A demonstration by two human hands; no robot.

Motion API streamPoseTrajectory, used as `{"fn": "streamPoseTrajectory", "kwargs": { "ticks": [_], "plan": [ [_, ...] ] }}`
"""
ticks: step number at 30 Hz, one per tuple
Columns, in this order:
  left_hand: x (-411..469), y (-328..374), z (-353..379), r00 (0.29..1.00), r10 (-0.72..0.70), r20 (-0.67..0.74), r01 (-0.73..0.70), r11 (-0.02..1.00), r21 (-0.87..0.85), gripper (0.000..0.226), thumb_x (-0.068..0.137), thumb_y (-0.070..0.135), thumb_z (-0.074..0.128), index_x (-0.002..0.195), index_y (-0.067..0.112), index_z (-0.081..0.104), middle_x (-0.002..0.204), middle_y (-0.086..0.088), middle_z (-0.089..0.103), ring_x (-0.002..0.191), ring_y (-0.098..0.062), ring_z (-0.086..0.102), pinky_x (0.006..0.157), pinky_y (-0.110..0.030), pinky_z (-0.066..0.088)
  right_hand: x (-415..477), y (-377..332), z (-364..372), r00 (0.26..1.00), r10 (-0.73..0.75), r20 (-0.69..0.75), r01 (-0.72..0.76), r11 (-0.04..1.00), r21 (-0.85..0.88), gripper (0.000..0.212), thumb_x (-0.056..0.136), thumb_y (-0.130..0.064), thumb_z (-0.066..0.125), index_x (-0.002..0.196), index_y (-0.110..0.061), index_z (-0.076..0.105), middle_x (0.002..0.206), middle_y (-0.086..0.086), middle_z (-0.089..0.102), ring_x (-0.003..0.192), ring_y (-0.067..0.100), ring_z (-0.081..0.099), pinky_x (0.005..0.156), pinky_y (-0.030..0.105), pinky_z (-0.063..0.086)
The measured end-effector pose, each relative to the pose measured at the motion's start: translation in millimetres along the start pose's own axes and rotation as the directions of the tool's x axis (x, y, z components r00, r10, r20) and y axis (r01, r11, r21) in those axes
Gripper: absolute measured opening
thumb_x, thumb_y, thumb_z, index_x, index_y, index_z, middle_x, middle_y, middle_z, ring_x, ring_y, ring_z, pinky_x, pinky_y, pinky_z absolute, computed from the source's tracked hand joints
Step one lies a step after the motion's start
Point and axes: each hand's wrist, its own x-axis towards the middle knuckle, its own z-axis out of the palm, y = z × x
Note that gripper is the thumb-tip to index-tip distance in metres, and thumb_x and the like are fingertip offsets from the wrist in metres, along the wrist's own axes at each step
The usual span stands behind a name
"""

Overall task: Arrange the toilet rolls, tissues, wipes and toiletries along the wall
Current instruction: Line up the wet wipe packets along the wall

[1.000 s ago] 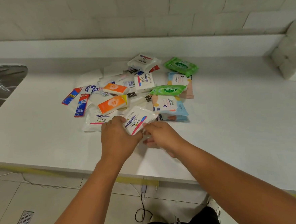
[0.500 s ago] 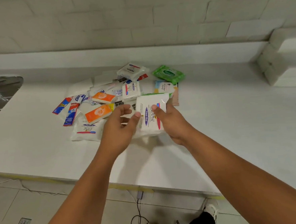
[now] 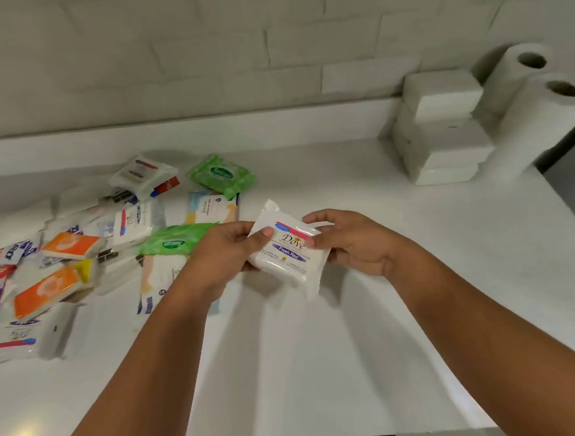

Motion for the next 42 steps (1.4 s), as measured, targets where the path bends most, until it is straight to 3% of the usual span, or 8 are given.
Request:
{"fn": "streamPoseTrajectory", "kwargs": {
  "ticks": [3, 5, 8, 14, 25, 31, 34, 42],
  "plan": [
    [39.1, -4.4, 43.0, 0.996, -0.042, -0.077, 0.035, 0.995, -0.091, 0.020, 0.091, 0.024, 0.071, 0.103, 0.008, 0.073, 0.098, -0.009, 0.078, 0.095, -0.029, 0.074, 0.080, -0.042, 0.060, 14.0, -2.0, -39.7, 0.952, -0.063, -0.299, 0.099, 0.989, 0.105, 0.040, 0.087, 0.002, 0.067, 0.124, -0.004, 0.053, 0.123, 0.021, 0.061, 0.100, 0.033, 0.068, 0.086, 0.040, 0.058],
    [64.7, -7.4, 70.4, 0.988, -0.072, -0.137, 0.052, 0.988, -0.145, 0.018, 0.091, 0.024, 0.072, 0.101, 0.008, 0.073, 0.096, -0.008, 0.078, 0.092, -0.027, 0.075, 0.077, -0.040, 0.061, 27.1, 5.4, -58.3, 0.884, -0.176, -0.433, 0.105, 0.978, -0.183, 0.042, 0.090, -0.007, 0.066, 0.128, -0.010, 0.049, 0.118, 0.010, 0.060, 0.100, 0.026, 0.066, 0.084, 0.036, 0.057],
    [97.2, -8.0, 100.6, 0.973, -0.102, -0.208, 0.056, 0.975, -0.215, 0.019, 0.092, 0.019, 0.072, 0.105, 0.005, 0.071, 0.096, -0.010, 0.077, 0.085, -0.025, 0.076, 0.065, -0.032, 0.060, 38.4, 20.2, -74.1, 0.847, -0.373, -0.379, 0.104, 0.814, -0.571, 0.062, 0.087, -0.022, 0.068, 0.141, -0.015, 0.040, 0.127, 0.004, 0.057, 0.111, 0.021, 0.061, 0.097, 0.039, 0.051],
    [151.7, -2.2, 145.1, 0.965, -0.041, -0.259, -0.004, 0.985, -0.173, 0.033, 0.092, 0.009, 0.068, 0.123, 0.001, 0.062, 0.109, -0.015, 0.073, 0.087, -0.027, 0.075, 0.067, -0.042, 0.063, 57.0, 26.1, -114.2, 0.751, -0.580, -0.316, 0.130, 0.598, -0.791, 0.057, 0.081, -0.007, 0.072, 0.134, -0.002, 0.052, 0.134, 0.014, 0.055, 0.123, 0.028, 0.053, 0.099, 0.012, 0.031],
    [193.8, -17.0, 166.6, 0.877, 0.463, -0.131, -0.286, 0.721, 0.631, 0.060, 0.078, 0.031, 0.082, 0.131, 0.013, 0.061, 0.137, -0.005, 0.055, 0.104, -0.012, 0.059, 0.091, -0.013, 0.043, 104.7, 8.7, -158.8, 0.637, -0.684, -0.357, -0.017, 0.450, -0.893, 0.027, 0.090, -0.016, 0.057, 0.116, -0.011, 0.061, 0.122, 0.004, 0.063, 0.107, 0.025, 0.060, 0.089, 0.025, 0.045],
    [225.2, -16.6, 174.0, 0.854, 0.512, -0.098, -0.278, 0.607, 0.745, 0.054, 0.088, 0.030, 0.071, 0.139, 0.017, 0.056, 0.153, -0.011, 0.040, 0.138, -0.031, 0.040, 0.112, -0.037, 0.039, 121.6, -3.0, -163.5, 0.659, -0.641, -0.394, -0.102, 0.442, -0.891, 0.045, 0.094, -0.017, 0.052, 0.137, -0.005, 0.047, 0.146, 0.014, 0.044, 0.129, 0.029, 0.046, 0.105, 0.027, 0.036],
    [241.3, -10.4, 177.0, 0.833, 0.545, -0.098, -0.285, 0.574, 0.768, 0.052, 0.087, 0.032, 0.071, 0.136, 0.019, 0.059, 0.157, -0.007, 0.035, 0.140, -0.030, 0.036, 0.110, -0.034, 0.039, 123.7, -5.4, -161.4, 0.664, -0.661, -0.350, -0.102, 0.384, -0.918, 0.056, 0.098, -0.018, 0.048, 0.150, -0.003, 0.031, 0.160, 0.018, 0.021, 0.147, 0.032, 0.023, 0.117, 0.032, 0.023],
    [268.1, 0.5, 184.2, 0.803, 0.595, -0.034, -0.370, 0.541, 0.755, 0.054, 0.087, 0.030, 0.072, 0.136, 0.015, 0.058, 0.145, -0.001, 0.053, 0.124, -0.027, 0.049, 0.101, -0.026, 0.039, 141.6, -3.9, -176.5, 0.705, -0.638, -0.311, -0.128, 0.317, -0.940, 0.051, 0.100, -0.014, 0.043, 0.148, -0.001, 0.033, 0.158, 0.015, 0.028, 0.147, 0.031, 0.024, 0.121, 0.038, 0.022]
  ]
}}
